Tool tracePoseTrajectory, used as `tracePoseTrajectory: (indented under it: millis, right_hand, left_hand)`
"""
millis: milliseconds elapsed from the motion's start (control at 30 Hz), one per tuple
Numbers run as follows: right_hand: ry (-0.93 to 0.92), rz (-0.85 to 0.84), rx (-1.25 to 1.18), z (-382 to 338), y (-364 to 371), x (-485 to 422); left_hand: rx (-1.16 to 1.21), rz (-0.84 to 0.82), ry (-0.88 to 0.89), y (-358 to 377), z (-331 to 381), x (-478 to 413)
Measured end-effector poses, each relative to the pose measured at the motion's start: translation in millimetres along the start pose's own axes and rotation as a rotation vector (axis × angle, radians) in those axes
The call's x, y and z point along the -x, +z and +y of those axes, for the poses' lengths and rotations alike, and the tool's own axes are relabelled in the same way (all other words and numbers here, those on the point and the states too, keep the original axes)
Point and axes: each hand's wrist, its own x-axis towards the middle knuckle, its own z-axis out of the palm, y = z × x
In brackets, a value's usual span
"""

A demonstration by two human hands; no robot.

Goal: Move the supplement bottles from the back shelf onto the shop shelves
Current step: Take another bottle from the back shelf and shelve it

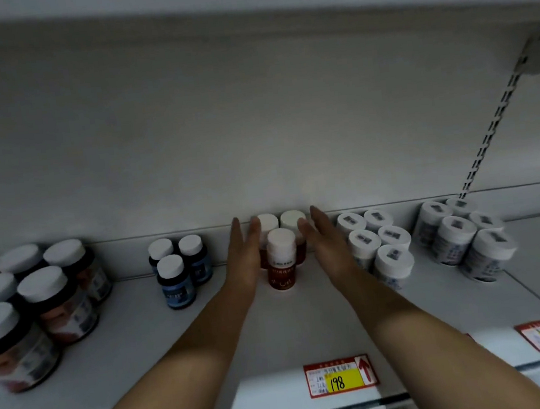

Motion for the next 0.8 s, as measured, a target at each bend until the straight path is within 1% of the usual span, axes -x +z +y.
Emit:
tracePoseTrajectory:
  millis: [67, 133, 200, 267, 400, 467, 533, 600, 700, 800]
  right_hand:
    - [-0.072, 0.046, 0.013, -18, -1, 1]
    - [-0.144, 0.047, -0.034, -40, 7, 3]
    - [-0.18, -0.001, -0.047, -58, 28, 8]
    - [-0.192, -0.073, -0.056, -67, 56, 15]
    - [-0.112, -0.161, -0.079, -62, 113, 31]
    - [-0.058, -0.161, -0.074, -53, 135, 35]
    - [-0.001, -0.127, -0.067, -45, 154, 36]
    - [0.058, -0.071, -0.104, -38, 172, 36]
    - [0.106, 0.0, -0.133, -28, 194, 40]
    - [0.098, 0.036, -0.106, -18, 206, 39]
  left_hand:
    - [0.034, 0.029, 0.027, -9, 16, 3]
    - [0.106, 0.071, 0.077, -22, 28, 7]
    - [0.144, 0.108, 0.12, -37, 38, 14]
    - [0.117, 0.129, 0.15, -56, 43, 20]
    - [0.042, 0.19, 0.206, -102, 42, 20]
    - [0.01, 0.222, 0.207, -127, 35, 12]
    - [-0.081, 0.224, 0.186, -150, 22, -1]
    - [-0.164, 0.195, 0.126, -167, 10, -12]
    - [-0.167, 0.086, 0.016, -178, -6, -21]
    - [-0.136, -0.063, 0.012, -179, -15, -20]
